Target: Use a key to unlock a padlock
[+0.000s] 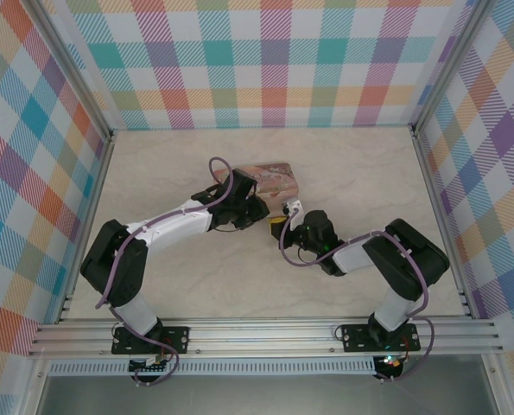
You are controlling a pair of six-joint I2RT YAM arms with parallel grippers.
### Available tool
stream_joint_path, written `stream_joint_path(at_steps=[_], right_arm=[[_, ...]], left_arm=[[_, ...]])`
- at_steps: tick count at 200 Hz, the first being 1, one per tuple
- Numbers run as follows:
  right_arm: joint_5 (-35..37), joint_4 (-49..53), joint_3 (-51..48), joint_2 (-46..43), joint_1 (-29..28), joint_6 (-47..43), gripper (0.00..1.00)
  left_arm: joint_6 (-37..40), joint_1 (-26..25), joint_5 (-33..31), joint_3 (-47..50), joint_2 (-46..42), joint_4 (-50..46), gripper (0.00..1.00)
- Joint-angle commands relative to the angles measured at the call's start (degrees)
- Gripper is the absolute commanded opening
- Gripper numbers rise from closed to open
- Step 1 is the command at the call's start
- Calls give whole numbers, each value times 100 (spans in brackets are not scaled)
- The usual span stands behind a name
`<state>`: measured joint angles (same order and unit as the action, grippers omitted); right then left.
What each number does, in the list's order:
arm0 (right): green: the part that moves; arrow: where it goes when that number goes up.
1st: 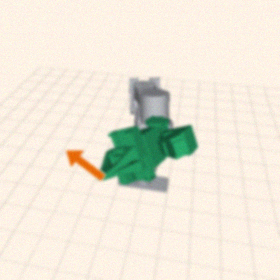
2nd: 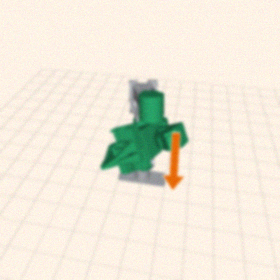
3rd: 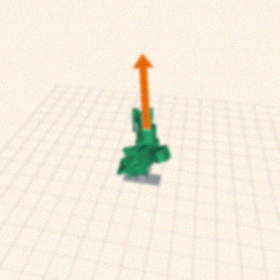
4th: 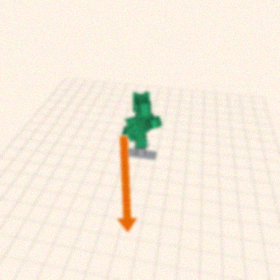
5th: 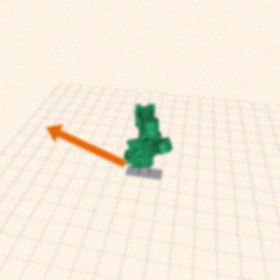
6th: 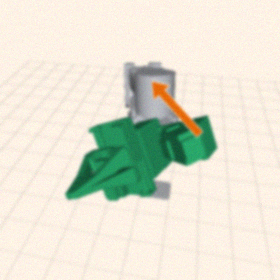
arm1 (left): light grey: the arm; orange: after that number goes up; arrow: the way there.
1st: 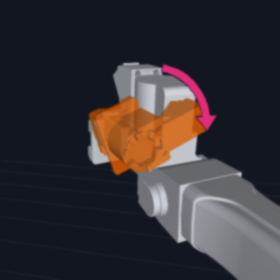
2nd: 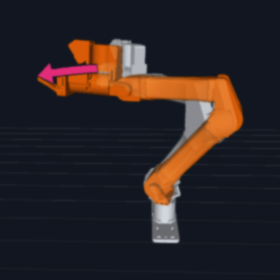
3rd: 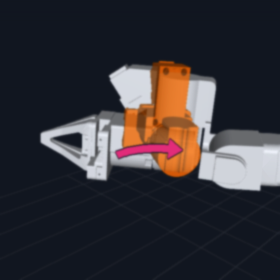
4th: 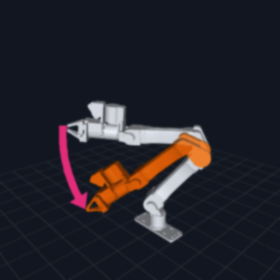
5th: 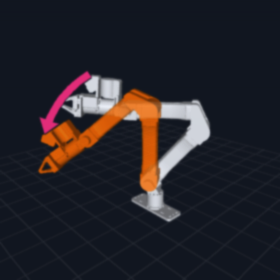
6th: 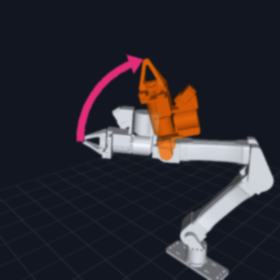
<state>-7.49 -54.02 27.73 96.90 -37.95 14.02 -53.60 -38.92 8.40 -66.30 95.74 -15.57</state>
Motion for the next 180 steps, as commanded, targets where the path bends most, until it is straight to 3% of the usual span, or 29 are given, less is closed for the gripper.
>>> stream_joint_path(at_steps=[1, 180], right_arm=[[-63, -250, -55, -190, -28, -128, 0], [-399, -306, 197, -173, 16, -41, 1]], left_arm=[[-40, 16, 108, -121, -232, 95, 9], [-27, 16, 197, -40, -247, 143, 9]])
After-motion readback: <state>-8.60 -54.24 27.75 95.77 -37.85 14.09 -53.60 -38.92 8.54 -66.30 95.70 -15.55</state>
